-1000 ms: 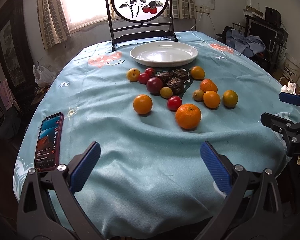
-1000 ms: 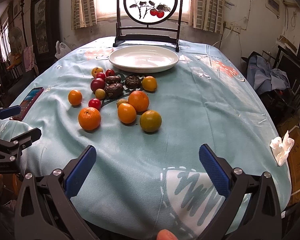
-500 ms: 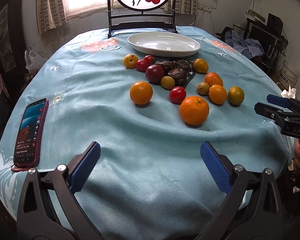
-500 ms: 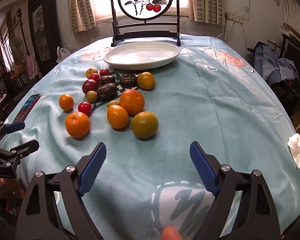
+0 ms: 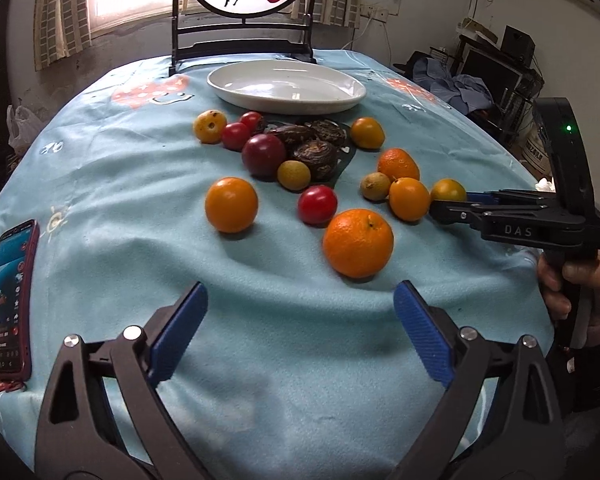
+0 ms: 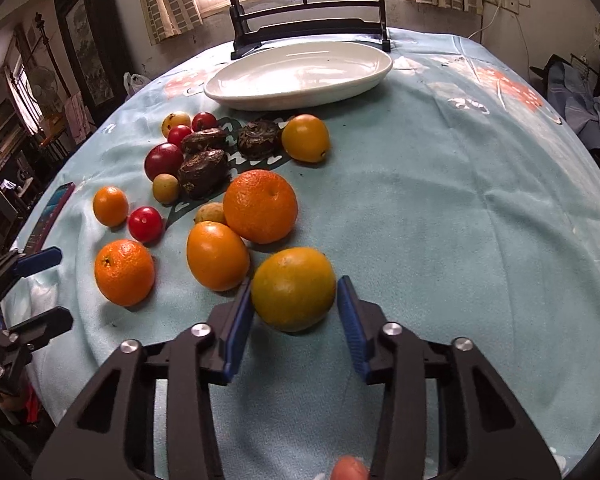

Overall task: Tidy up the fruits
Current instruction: 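Grasp the greenish-yellow citrus with the right tool while the left tool grasps an orange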

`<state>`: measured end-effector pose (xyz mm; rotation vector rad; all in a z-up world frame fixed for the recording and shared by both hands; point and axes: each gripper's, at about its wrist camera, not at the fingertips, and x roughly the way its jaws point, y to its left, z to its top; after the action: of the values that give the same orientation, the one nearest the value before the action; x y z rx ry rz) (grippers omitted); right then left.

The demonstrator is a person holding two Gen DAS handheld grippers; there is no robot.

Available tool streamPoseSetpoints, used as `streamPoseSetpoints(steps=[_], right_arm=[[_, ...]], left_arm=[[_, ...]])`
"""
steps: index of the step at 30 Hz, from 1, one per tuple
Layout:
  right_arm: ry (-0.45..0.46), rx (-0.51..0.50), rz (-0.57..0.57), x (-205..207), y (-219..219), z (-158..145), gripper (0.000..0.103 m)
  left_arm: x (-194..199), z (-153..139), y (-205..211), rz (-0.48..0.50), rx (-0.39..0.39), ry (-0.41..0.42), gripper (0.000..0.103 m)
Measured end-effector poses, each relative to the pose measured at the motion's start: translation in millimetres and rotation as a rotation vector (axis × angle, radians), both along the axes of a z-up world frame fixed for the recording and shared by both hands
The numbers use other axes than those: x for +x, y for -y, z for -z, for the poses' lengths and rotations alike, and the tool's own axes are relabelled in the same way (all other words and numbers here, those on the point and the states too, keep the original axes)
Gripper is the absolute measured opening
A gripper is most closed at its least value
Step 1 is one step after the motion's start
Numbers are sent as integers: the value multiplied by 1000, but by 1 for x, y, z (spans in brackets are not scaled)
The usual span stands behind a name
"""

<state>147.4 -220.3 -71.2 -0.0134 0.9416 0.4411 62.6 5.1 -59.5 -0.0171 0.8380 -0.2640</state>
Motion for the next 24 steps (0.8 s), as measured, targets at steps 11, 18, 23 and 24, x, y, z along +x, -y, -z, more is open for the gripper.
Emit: streamPoseSetpoints(steps=[11, 18, 23, 24], right_arm=[[-46, 167, 14, 3, 20, 3, 40], [-55, 200, 13, 3, 23, 3, 39], [-49, 198, 11, 2, 23, 3, 39], [-45, 199, 9, 2, 23, 2, 39]], left_arm=[[34, 6, 34, 97, -9, -70, 68], [46, 14, 39, 96, 0, -120, 50], [44, 14, 40, 105, -8, -116, 46], [44, 12, 38, 108, -23, -118, 46]])
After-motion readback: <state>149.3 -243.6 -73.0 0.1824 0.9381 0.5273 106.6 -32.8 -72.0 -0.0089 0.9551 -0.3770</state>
